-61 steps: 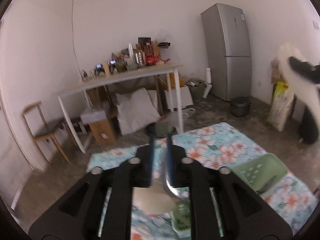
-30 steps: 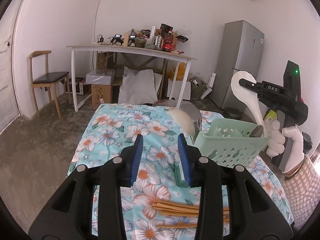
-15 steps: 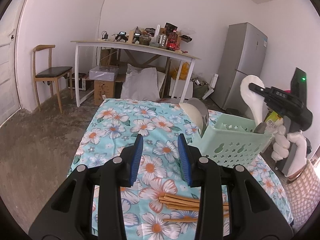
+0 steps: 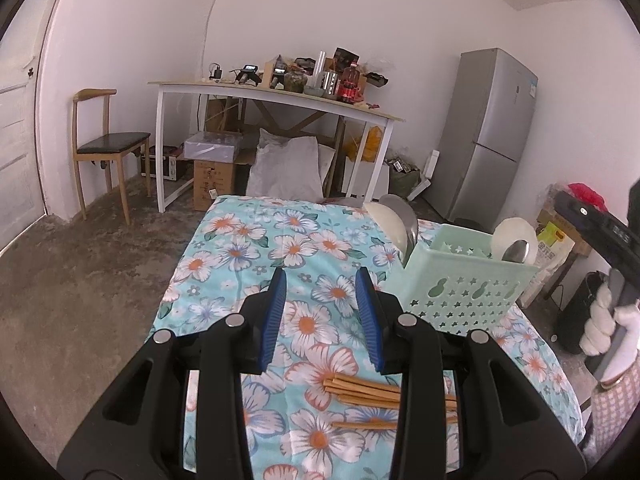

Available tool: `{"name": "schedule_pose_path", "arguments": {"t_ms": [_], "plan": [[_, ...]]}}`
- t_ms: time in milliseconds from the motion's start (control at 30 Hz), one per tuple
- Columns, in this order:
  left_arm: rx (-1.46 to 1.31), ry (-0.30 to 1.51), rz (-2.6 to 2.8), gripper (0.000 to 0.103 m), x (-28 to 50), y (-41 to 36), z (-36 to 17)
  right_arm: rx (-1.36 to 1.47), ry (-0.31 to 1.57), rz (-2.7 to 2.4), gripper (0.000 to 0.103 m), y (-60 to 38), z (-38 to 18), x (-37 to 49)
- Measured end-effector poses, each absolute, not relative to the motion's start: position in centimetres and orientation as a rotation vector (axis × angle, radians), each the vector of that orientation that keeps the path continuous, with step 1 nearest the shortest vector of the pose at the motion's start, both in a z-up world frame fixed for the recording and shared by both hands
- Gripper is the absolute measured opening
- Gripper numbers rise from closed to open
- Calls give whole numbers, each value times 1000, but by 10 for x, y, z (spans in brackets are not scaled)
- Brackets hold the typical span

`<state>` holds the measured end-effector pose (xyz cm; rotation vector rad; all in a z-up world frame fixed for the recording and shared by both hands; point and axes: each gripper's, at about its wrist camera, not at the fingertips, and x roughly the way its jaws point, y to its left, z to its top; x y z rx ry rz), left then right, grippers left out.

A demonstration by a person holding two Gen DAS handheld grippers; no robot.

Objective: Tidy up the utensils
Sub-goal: 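Lower the white spatula into the green holder and open the right tool, then withdraw the right tool and reach it over the wooden chopsticks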

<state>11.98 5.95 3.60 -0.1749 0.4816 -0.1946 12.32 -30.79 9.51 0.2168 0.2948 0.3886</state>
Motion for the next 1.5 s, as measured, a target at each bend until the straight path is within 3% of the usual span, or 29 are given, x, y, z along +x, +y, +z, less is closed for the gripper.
{"name": "schedule_pose_path", "arguments": {"t_ms": [200,367,667,867,967,1200,1433,1500], "plan": [[-198,555,-217,42,103,65,22,242,364,391,70,-312,83,77],[-223,692,-242,47,88,63,-11,165,550,344,83,-291,44,48],[-188,878,-268,59,57,40,-61,21,813,163,90,-257,-31,17],[-222,856,-249,73,51,38,-75,-21,923,64,97,-249,-76,18],[-231,843,-257,83,50,35,-74,-16,908,59,97,-250,-77,15],[-359,815,-309,92,52,47,-74,-7,901,118,97,-259,-75,10],[-336,800,-340,95,50,44,-75,22,796,157,96,-242,-29,35],[-334,806,-350,95,50,46,-74,19,780,181,90,-227,-22,55]]}}
